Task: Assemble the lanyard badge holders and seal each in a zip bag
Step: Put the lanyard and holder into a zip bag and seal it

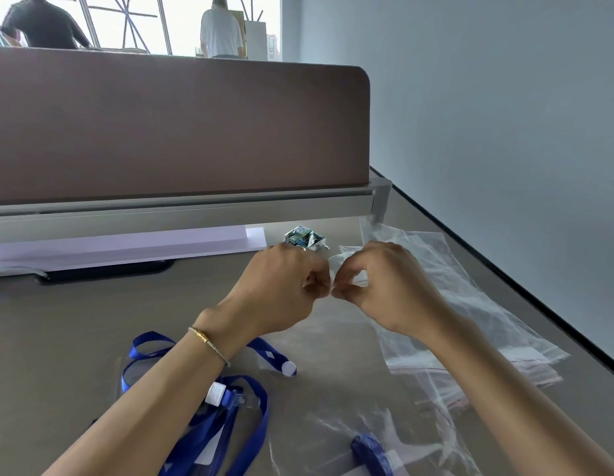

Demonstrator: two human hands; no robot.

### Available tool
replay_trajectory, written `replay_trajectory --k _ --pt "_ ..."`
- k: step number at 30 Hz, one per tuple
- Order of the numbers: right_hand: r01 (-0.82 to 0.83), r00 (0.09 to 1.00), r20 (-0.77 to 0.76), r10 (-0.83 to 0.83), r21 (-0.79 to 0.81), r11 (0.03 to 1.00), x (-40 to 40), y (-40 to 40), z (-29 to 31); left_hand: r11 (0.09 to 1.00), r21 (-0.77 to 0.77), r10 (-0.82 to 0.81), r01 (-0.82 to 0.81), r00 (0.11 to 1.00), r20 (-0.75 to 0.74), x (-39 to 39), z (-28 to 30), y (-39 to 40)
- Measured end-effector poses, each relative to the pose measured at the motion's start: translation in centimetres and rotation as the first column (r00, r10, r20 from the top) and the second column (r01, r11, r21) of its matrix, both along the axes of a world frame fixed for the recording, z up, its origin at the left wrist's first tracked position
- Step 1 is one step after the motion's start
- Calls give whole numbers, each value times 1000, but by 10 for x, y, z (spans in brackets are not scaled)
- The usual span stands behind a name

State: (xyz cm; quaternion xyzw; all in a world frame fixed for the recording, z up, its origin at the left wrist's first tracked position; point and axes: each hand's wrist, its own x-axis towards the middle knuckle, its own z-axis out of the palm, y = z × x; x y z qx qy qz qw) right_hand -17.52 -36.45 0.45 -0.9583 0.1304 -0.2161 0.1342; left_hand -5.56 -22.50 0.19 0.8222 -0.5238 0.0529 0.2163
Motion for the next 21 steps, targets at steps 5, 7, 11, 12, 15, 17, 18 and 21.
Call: replay_trajectory --k 5,7,11,12,15,17,18,21 --pt "17 1000 17 -17 -7 1000 -4 -4 4 1000 -23 21 -21 1000 -9 1 0 3" --pt "8 1000 8 -8 -41 999 -3 -3 1 1000 0 27 -27 1000 -3 0 1 3" --pt "-14 1000 10 15 -34 999 0 1 -2 999 24 25 -25 1000 2 -3 3 1" --pt "-21 1000 12 21 -20 1000 0 1 -1 999 18 28 -29 1000 7 -4 4 1" --pt "-30 999 42 28 52 998 -2 -2 2 999 -6 54 -54 998 12 -3 4 1" --pt "-20 998 62 15 79 997 -4 -5 4 997 -31 78 -77 997 11 -1 5 2" --pt "-19 998 69 13 84 996 -4 -5 5 996 -39 81 -81 997 -1 -2 5 3" --pt "-24 997 75 20 56 998 -4 -4 3 997 -7 79 -79 997 12 -3 5 3"
